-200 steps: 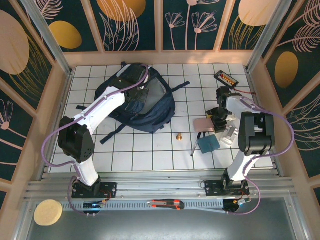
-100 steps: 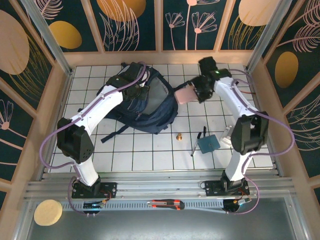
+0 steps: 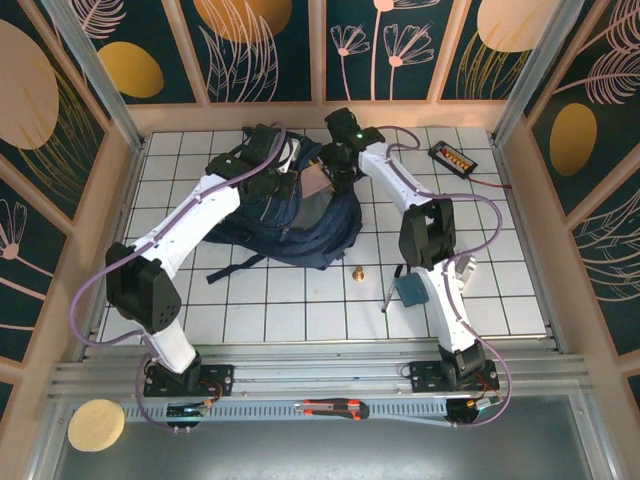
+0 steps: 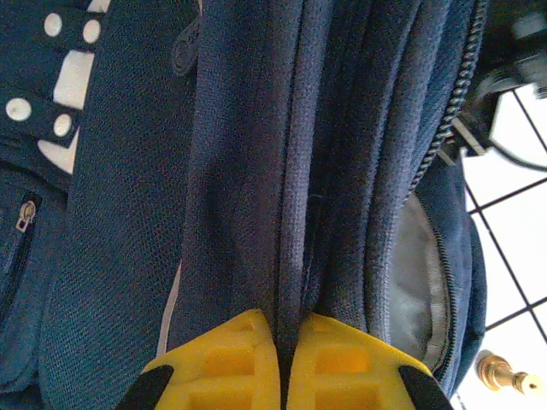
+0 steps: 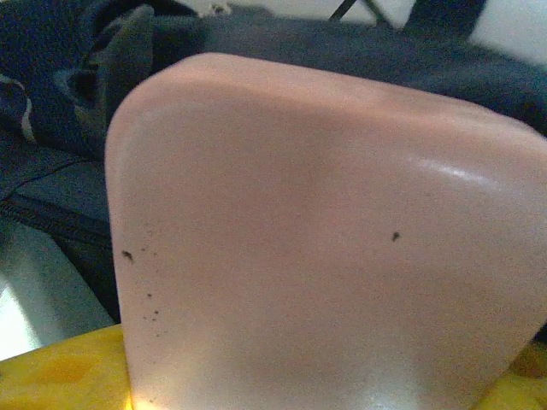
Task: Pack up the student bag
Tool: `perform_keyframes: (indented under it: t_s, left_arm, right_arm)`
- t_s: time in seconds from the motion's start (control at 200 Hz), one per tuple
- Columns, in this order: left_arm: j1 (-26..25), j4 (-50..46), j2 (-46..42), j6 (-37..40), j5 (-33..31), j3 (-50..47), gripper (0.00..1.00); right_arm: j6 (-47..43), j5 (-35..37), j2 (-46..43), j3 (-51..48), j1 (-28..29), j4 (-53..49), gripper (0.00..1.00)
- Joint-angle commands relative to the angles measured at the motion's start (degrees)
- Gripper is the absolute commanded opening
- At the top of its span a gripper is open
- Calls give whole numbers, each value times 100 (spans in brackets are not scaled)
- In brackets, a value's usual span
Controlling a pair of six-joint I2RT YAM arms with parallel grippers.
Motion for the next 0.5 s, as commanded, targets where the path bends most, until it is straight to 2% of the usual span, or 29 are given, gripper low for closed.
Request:
perform_keyframes:
  t_s: [0.0, 0.08, 0.16, 0.28, 0.44, 0.495]
  left_arm:
    - [-43, 791, -420, -67, 226, -74, 0]
    - [-41, 899, -476, -67, 180, -204, 0]
    - [-39, 958, -496, -34, 120, -295, 0]
    - [-9, 998, -496, 38, 28, -387, 0]
    - [43, 1145, -479, 12, -15, -549, 0]
    - [38, 1197, -453, -1, -8, -594, 0]
  right_arm:
    - [92, -670, -36, -150, 177, 1014, 60]
    - [-194, -844, -93, -170, 177, 1030, 73]
    - [-601, -717, -320, -241, 176, 810, 99]
    - [-1113, -369, -1024, -813, 179, 792, 99]
    - [-1373, -135, -2009, -1912, 29, 589, 99]
    - [-1545, 210, -2416, -2252, -6, 456, 99]
